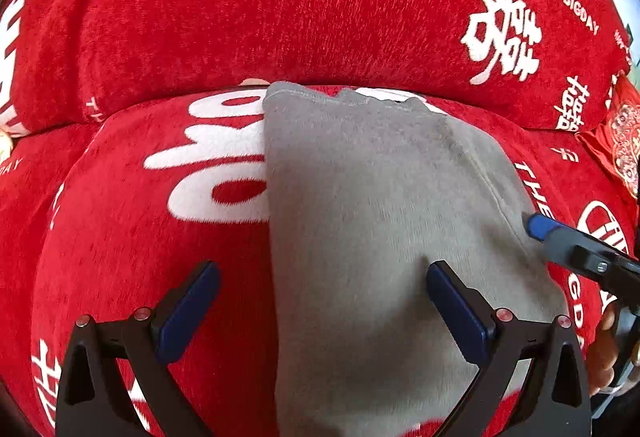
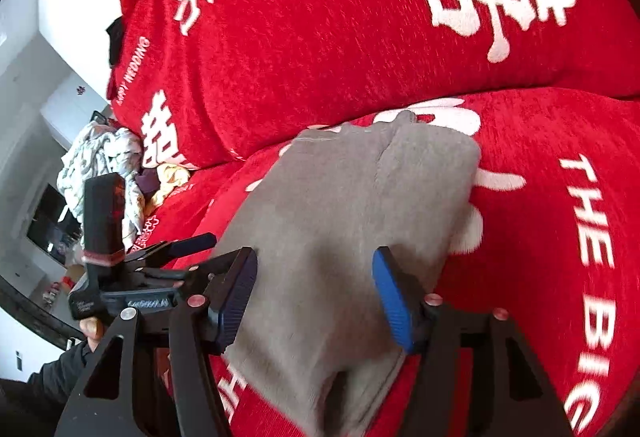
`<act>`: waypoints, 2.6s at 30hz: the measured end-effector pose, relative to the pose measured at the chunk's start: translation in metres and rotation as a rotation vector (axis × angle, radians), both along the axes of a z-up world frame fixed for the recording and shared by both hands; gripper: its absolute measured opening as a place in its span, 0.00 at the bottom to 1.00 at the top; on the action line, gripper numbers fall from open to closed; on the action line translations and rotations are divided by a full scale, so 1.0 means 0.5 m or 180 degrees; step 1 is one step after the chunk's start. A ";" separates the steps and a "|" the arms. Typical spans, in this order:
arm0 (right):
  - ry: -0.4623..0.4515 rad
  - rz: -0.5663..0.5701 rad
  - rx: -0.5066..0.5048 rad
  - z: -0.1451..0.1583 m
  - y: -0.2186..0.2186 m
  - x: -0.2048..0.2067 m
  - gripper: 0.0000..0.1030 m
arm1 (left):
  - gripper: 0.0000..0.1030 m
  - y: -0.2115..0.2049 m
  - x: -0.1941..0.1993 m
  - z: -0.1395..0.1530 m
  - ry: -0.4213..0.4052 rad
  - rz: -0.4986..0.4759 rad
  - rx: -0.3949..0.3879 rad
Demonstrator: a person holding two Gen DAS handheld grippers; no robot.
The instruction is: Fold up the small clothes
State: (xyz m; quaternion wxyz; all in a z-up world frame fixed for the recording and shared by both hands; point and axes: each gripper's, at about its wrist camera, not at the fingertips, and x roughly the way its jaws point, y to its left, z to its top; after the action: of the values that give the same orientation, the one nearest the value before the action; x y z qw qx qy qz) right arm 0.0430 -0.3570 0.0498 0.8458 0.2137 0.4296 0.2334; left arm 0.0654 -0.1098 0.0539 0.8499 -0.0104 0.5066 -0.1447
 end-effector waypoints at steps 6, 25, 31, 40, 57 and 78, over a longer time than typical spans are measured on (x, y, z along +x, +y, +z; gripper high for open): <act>0.0229 -0.0117 0.0058 -0.051 -0.015 0.087 0.62 | 1.00 -0.021 0.063 -0.034 0.0198 0.0016 -0.0041; 0.0266 -0.0613 0.0214 -0.004 -0.184 -0.050 0.77 | 1.00 0.144 0.054 0.003 0.0484 0.0086 -0.0569; 0.0606 -0.0449 0.0548 -0.070 -0.139 -0.003 0.77 | 1.00 0.095 0.076 -0.034 0.0762 -0.0029 -0.0869; 0.0714 -0.0209 0.0466 -0.120 -0.054 0.076 0.78 | 1.00 0.012 0.124 -0.077 0.0823 -0.0173 -0.0748; 0.0272 -0.0040 -0.0446 -0.063 0.039 0.075 0.36 | 0.51 -0.019 0.099 -0.034 0.0340 -0.0335 -0.0519; 0.0026 0.0050 -0.0859 0.050 0.139 0.008 0.33 | 0.46 0.040 0.011 0.047 0.0166 -0.0369 -0.0543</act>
State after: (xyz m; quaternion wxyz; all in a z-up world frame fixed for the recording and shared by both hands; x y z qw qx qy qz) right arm 0.0471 -0.2873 0.0746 0.8632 0.0956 0.4622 0.1792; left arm 0.0709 -0.0897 0.0775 0.8227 -0.0571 0.5141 -0.2359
